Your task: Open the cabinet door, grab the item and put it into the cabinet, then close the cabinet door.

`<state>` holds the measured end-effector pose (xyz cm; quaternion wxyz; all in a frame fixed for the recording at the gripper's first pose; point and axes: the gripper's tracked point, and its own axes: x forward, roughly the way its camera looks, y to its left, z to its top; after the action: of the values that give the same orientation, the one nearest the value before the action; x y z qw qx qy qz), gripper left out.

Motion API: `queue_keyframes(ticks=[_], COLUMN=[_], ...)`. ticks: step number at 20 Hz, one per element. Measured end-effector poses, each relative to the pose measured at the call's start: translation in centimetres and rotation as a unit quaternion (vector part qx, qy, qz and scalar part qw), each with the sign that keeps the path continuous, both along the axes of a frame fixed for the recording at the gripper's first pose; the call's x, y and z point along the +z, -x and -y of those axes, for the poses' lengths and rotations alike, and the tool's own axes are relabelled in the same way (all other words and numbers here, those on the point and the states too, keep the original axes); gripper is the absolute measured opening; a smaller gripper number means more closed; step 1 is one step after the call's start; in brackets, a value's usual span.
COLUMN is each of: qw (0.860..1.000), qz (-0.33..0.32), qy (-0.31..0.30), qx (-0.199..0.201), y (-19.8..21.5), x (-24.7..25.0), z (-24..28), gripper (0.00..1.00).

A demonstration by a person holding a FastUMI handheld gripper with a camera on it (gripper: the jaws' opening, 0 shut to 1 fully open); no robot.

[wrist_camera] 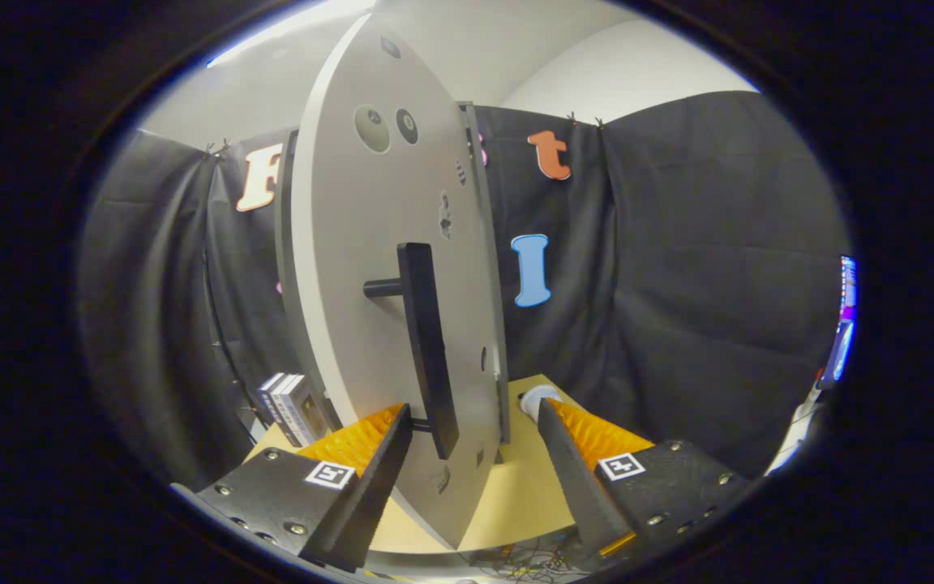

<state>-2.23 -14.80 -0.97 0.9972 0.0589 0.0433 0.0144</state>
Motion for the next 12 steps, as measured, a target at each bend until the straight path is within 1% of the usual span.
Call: queue_keyframes(ticks=[7, 12], qw=[0.998, 0.994], qz=[-0.001, 0.002], qy=[-0.008, -0.016], qx=[0.058, 0.107], y=[-1.6, -4.3], x=[-0.2, -0.6], z=[-4.0, -8.9], gripper=[0.95, 0.98])
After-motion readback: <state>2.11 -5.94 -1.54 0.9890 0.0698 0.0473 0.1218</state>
